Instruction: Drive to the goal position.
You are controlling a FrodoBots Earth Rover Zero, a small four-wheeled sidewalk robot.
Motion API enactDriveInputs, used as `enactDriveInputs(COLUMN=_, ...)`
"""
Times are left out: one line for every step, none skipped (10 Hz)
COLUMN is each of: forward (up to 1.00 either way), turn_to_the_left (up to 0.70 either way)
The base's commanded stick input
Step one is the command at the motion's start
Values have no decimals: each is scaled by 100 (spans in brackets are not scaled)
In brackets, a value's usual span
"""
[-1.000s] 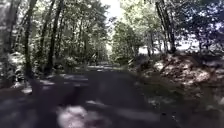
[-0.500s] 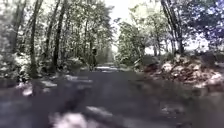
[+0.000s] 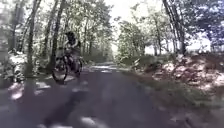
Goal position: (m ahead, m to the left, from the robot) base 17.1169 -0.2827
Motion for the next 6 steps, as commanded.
enactDriveInputs(forward=45, turn_to_the_left=0)
enactDriveInputs(forward=45, turn_to_the_left=12)
enactDriveInputs(forward=45, turn_to_the_left=27)
enactDriveInputs(forward=45, turn_to_the_left=27)
enactDriveInputs(forward=45, turn_to_the_left=27)
enactDriveInputs(forward=45, turn_to_the_left=27)
